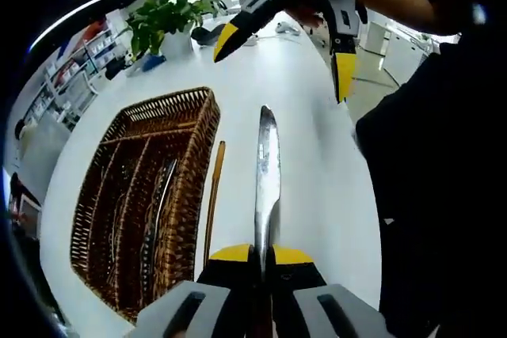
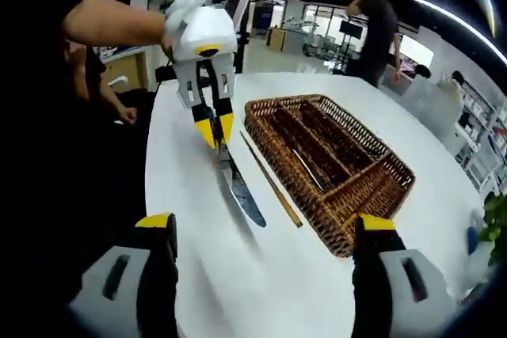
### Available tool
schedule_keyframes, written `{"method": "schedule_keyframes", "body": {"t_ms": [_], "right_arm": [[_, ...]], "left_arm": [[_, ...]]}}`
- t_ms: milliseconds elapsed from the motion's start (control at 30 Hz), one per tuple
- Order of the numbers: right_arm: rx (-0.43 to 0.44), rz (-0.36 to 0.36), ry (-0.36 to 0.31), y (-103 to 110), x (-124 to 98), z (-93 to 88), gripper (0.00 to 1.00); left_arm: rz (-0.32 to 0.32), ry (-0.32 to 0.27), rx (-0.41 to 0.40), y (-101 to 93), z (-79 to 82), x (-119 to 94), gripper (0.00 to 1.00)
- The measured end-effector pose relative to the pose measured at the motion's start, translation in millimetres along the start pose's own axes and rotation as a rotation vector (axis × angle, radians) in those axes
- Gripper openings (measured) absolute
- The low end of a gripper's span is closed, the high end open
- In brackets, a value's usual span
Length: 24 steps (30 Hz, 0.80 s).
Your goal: Arrange the knives, forks, and spoons in their matching storage slots by inserting each utensil handle-first until every utensil is classified and aligned in the correct compartment
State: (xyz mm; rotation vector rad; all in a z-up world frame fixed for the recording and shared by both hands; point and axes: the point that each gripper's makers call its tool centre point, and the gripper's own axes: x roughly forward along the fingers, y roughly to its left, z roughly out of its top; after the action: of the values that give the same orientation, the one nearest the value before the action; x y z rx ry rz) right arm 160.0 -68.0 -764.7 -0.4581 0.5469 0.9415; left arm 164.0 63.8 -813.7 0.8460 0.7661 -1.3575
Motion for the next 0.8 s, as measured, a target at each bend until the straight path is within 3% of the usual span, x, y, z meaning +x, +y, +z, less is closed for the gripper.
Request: {"method": "schedule_keyframes", "body": {"t_ms": [100, 300, 467, 600, 800], "right_arm": [[0.082, -0.099, -0.061, -11.3, -13.6, 2.1, 0.99], [0.198, -0.211, -0.148, -28.7, -40.8, 12.1, 0.99], [0.192, -0.253, -0.168, -36.0, -59.6, 19.4, 0.99], [0.196, -0.256, -0.168, -36.1, -66.4, 20.8, 0.99], [0.212, -0.251, -0.178, -32.6, -72.2, 22.6, 0.99]], "left_arm": [[0.001, 0.015, 0.021, 2.3, 4.1, -7.9, 0.05], [0.012, 0.026, 0.035, 12.9, 14.9, -26.4, 0.05], [0.018, 0.034, 0.042, 18.9, 24.7, -41.6, 0.05], [0.041, 0.061, 0.055, 24.7, 28.1, -51.2, 0.05], [0.053, 0.052, 0.038, 27.1, 36.3, -64.2, 0.05]]}}
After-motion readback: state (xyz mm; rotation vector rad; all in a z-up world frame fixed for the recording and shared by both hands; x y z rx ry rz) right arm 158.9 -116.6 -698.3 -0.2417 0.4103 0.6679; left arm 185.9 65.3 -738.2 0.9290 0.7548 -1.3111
